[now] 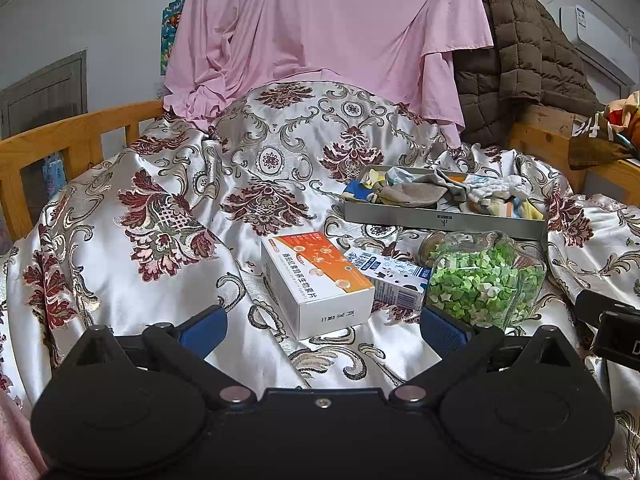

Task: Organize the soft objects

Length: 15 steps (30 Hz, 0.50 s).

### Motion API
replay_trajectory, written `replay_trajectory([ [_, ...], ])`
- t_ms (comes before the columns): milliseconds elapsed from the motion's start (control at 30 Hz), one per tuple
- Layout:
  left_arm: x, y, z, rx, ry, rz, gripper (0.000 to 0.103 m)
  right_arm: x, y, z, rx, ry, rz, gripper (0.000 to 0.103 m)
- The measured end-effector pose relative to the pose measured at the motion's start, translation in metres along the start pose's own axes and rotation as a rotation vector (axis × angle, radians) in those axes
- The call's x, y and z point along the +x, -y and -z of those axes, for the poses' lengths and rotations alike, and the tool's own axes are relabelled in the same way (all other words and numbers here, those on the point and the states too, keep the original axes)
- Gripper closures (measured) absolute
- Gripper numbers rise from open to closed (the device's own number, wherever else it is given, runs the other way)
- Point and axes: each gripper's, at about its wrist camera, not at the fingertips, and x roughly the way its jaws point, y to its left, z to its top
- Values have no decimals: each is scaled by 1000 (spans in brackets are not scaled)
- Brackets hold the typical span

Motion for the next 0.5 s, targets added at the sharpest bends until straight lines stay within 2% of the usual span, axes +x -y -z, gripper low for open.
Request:
replay_trajectory([
  [500,0,1,0,1,-1,0,1,0,0,0,-1,0,0,0],
])
